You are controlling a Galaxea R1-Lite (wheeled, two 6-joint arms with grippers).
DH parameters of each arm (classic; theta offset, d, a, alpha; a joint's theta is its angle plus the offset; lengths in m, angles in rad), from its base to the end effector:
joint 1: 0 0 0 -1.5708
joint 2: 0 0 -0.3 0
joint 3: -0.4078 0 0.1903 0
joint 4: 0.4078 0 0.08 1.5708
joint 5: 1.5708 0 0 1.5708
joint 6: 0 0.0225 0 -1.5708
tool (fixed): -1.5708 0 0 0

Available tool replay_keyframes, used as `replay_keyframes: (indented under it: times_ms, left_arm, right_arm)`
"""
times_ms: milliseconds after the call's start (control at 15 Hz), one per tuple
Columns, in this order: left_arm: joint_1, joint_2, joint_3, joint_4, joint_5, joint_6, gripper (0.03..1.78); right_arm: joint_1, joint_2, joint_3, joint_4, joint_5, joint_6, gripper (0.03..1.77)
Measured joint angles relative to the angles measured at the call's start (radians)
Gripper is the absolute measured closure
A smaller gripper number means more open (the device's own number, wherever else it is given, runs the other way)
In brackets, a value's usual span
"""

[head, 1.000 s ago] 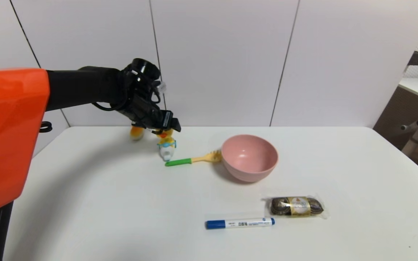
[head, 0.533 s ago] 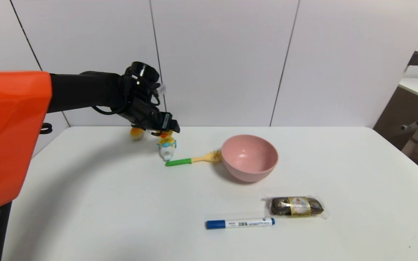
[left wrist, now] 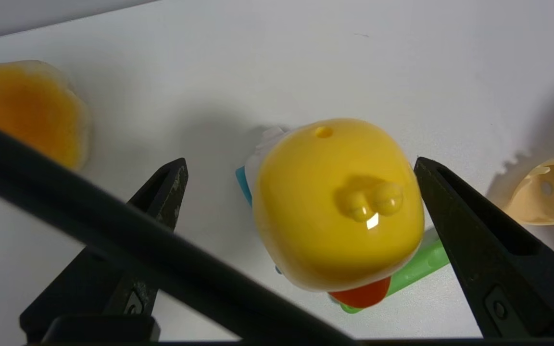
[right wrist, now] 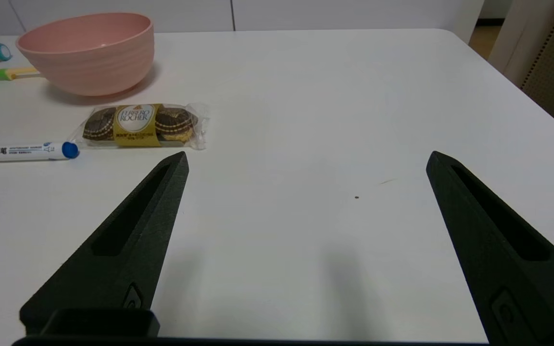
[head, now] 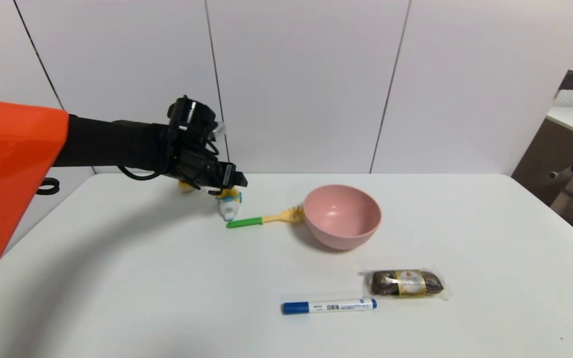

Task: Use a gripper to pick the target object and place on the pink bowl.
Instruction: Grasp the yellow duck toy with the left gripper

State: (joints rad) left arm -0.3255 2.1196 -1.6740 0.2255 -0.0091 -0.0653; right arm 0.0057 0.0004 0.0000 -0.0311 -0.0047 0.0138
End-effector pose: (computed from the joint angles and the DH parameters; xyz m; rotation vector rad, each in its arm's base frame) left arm 0.4045 -0.1367 0.1850 0.0439 0.6756 -0.2999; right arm -0.0228 -0.0002 0.0787 0.0140 -0.0307 0.0012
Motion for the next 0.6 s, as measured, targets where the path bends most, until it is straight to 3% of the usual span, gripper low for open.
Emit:
replay_keyframes:
  times_ms: [600]
  left_arm:
    - [-0.012, -0.107, 0.423, -0.502, -0.001, 0.000, 0.12]
  right_arm:
    - [0.000, 0.000, 0.000, 0.000, 0.000, 0.000, 0.09]
